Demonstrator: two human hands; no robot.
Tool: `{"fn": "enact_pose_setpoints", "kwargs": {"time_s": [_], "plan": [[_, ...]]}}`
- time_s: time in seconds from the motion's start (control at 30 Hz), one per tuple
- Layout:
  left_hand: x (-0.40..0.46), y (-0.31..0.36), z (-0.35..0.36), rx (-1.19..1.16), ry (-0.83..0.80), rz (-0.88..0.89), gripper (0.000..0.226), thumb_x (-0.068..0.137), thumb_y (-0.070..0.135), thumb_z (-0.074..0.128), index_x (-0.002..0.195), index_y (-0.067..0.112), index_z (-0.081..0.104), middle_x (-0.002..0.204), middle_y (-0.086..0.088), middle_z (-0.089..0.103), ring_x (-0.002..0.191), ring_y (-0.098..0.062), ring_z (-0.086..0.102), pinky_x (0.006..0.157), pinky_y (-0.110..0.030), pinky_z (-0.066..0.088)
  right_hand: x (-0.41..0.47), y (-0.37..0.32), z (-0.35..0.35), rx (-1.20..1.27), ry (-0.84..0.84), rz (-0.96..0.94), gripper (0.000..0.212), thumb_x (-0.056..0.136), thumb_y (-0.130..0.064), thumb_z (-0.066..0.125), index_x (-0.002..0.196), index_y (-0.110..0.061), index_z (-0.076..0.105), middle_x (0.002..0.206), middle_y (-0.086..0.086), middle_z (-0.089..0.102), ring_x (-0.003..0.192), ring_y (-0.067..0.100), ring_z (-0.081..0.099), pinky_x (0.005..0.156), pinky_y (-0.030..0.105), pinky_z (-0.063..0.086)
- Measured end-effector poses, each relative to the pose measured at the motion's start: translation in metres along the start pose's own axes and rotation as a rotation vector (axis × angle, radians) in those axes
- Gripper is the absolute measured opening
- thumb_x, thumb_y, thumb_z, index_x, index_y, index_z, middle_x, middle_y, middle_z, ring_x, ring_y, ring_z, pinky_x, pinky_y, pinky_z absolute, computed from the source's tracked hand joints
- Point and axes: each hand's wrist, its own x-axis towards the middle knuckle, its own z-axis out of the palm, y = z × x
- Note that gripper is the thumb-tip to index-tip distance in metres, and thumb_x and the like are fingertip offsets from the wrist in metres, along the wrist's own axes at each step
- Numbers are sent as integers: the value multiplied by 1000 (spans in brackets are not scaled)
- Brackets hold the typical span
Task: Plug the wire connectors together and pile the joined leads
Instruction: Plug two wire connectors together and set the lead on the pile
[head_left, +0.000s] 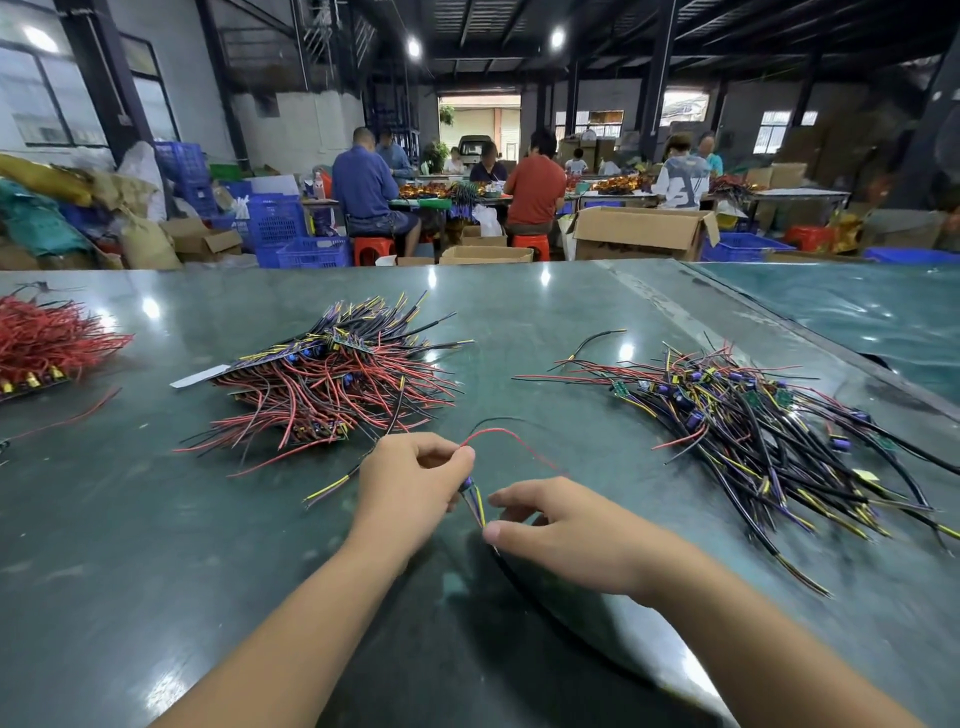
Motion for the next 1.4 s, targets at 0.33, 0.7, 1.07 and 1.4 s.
{"fn": "enact_pose_setpoints", "kwargs": {"time_s": [0.33, 0.7, 1.07, 1.4], "plan": [[-10, 10, 8, -194, -78, -59, 26, 90, 19, 60, 68, 12, 71, 53, 2, 63, 44, -6, 55, 42, -10, 36, 8, -1, 11, 282, 99, 7, 29, 92, -18, 53, 64, -19, 61, 55, -8, 62, 52, 4, 51, 55, 15, 40], [8, 4, 0, -633, 119, -213, 27, 95, 12, 54, 72, 15, 67, 61, 7, 56, 53, -3, 48, 49, -15, 39, 6, -4, 7, 555, 25, 13, 27, 96, -15, 53, 72, -9, 64, 54, 0, 59, 46, 9, 49, 49, 15, 40], [33, 3, -32, -886, 452, -201, 23, 97, 12, 51, 76, 15, 62, 68, 5, 52, 49, 0, 46, 48, -9, 41, 1, -4, 5, 540, -85, -2, 24, 95, -18, 54, 78, -9, 67, 56, -2, 62, 49, 7, 53, 52, 16, 43], [24, 8, -33, -936, -95, -281, 56, 78, 62, 54, 107, 14, 55, 85, 0, 66, 72, -11, 61, 66, -25, 53, 0, 1, 1, 621, 27, -18, 25, 97, -18, 52, 78, -10, 66, 57, -1, 62, 48, 8, 52, 50, 16, 39]]}}
